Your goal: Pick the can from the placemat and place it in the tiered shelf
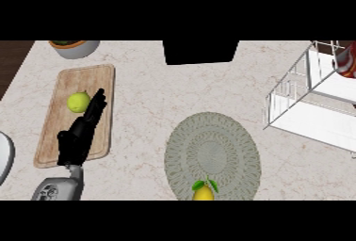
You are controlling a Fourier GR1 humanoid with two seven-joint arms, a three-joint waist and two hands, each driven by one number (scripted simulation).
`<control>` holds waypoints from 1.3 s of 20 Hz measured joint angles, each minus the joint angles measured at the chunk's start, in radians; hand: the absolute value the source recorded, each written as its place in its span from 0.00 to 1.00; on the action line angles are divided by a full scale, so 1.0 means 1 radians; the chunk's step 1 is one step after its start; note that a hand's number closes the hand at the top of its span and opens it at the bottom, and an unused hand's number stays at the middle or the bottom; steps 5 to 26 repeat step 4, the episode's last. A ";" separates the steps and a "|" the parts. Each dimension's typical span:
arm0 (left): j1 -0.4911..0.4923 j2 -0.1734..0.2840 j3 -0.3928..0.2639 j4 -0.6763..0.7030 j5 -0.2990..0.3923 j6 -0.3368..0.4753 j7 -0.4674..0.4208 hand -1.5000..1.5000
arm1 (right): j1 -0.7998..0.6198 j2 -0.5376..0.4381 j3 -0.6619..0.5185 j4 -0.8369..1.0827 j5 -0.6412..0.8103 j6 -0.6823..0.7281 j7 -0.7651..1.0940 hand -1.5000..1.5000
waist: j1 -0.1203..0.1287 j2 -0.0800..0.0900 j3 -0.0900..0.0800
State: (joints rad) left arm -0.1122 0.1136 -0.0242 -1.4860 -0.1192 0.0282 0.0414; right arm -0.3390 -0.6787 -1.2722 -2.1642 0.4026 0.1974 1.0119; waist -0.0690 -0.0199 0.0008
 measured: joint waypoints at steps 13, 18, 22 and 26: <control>0.013 0.005 0.009 -0.007 0.003 0.000 -0.001 0.50 | 0.098 -0.003 -0.181 0.008 -0.175 0.115 -0.037 0.00 | -0.014 -0.004 0.000; 0.013 0.005 0.009 -0.007 0.003 0.000 -0.001 0.50 | 0.098 -0.003 -0.181 0.008 -0.175 0.115 -0.037 0.00 | -0.014 -0.004 0.000; 0.013 0.005 0.009 -0.007 0.003 0.000 -0.001 0.50 | 0.098 -0.003 -0.181 0.008 -0.175 0.115 -0.037 0.00 | -0.014 -0.004 0.000; 0.013 0.005 0.009 -0.007 0.003 0.000 -0.001 0.50 | 0.098 -0.003 -0.181 0.008 -0.175 0.115 -0.037 0.00 | -0.014 -0.004 0.000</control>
